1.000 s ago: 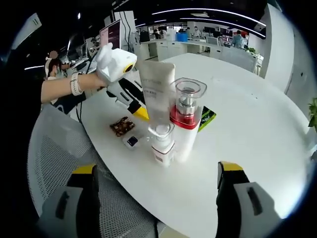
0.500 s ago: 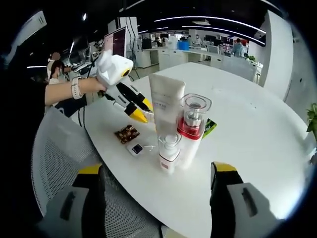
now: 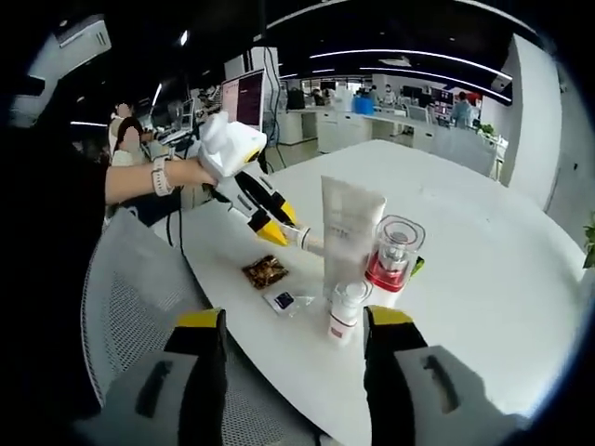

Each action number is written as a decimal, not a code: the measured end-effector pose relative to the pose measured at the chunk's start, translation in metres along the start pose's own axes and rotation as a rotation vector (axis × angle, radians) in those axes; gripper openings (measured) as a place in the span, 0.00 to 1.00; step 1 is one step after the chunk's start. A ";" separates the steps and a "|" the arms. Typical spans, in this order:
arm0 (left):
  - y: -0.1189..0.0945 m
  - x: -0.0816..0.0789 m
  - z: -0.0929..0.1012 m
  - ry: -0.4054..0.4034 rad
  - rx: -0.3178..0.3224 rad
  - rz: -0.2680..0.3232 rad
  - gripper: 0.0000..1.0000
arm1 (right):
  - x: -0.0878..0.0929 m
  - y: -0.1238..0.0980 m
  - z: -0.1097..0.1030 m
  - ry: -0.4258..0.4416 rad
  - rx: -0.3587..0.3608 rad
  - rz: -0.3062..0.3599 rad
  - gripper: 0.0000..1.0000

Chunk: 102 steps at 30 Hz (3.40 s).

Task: Arrange the skincare products in the storage area until every visible bottle or jar stands upright without overlapping.

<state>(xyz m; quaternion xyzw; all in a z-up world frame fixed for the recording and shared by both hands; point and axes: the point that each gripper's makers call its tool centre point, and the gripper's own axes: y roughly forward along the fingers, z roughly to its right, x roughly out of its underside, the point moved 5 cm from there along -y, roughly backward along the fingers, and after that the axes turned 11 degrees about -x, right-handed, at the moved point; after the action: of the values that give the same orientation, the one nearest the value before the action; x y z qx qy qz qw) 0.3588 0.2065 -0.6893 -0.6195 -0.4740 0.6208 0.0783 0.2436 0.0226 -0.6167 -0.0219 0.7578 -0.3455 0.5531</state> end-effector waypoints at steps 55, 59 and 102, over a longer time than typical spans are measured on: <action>-0.052 0.002 0.057 0.404 0.175 -0.141 0.14 | -0.004 0.138 -0.018 -0.406 -0.191 -0.292 0.29; -0.052 0.002 0.058 0.462 0.190 -0.159 0.14 | -0.003 0.139 -0.018 -0.417 -0.197 -0.308 0.27; -0.065 -0.030 0.062 0.436 0.349 0.035 0.19 | 0.002 0.115 -0.019 -0.275 -0.272 -0.072 0.18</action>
<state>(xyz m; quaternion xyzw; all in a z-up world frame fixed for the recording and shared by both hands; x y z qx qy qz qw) 0.2813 0.1905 -0.6378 -0.7235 -0.3211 0.5465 0.2734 0.2665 0.1183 -0.6784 -0.1705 0.7135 -0.2530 0.6307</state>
